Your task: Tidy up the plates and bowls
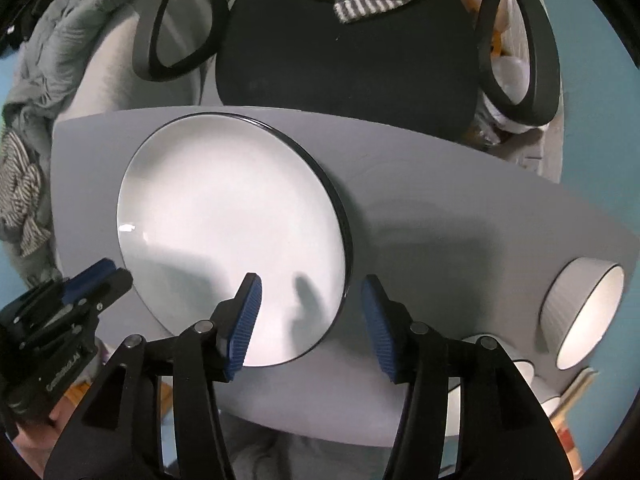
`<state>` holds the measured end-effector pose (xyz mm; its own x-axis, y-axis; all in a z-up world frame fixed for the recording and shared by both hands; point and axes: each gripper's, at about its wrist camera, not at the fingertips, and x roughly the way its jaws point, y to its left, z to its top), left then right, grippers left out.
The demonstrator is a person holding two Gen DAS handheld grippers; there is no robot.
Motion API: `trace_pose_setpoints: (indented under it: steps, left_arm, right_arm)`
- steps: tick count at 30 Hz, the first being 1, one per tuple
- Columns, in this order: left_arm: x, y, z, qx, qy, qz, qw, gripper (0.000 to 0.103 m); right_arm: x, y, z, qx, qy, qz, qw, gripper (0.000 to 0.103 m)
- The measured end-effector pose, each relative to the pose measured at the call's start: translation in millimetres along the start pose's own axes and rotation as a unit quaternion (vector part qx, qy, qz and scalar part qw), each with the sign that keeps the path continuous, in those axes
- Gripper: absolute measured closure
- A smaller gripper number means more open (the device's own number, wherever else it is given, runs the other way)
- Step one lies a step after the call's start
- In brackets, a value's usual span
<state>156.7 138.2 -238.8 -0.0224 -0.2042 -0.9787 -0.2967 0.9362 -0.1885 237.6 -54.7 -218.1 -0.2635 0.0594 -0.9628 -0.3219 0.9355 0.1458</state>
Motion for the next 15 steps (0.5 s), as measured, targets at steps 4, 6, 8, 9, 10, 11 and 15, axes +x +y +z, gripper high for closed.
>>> trace_pose_setpoints:
  steps: [4, 6, 8, 9, 10, 11, 15]
  left_arm:
    - [-8.3, 5.7, -14.0, -0.006, -0.010, -0.003, 0.9999, 0.079]
    - [-14.3, 6.2, -20.6, -0.008, -0.019, -0.004, 0.9998, 0.076]
    - [-21.8, 5.9, -27.0, -0.007, -0.030, -0.004, 0.9995, 0.072]
    - [-24.0, 6.3, -29.6, -0.006, -0.033, -0.004, 0.9994, 0.070]
    - [-28.5, 5.6, -34.4, -0.005, -0.039, -0.003, 0.9992, 0.068]
    - [-31.4, 5.0, -37.5, -0.005, -0.042, -0.002, 0.9991, 0.065]
    - [-47.4, -1.1, -53.5, -0.003, -0.061, 0.000, 0.9981, 0.051]
  right_arm:
    - [-5.6, 5.1, -4.8, -0.012, -0.014, -0.012, 1.000, 0.050]
    - [-8.3, 7.4, -8.1, -0.015, -0.019, -0.012, 1.000, 0.049]
    - [-12.2, 11.0, -14.2, -0.020, -0.029, -0.021, 0.999, 0.048]
    - [-13.6, 10.5, -15.7, -0.022, -0.033, -0.025, 0.999, 0.047]
    - [-17.1, 12.4, -20.1, -0.026, -0.040, -0.031, 0.998, 0.046]
    - [-19.4, 14.6, -23.4, -0.029, -0.046, -0.035, 0.998, 0.045]
    - [-33.9, 17.5, -41.0, -0.042, -0.079, -0.057, 0.994, 0.039]
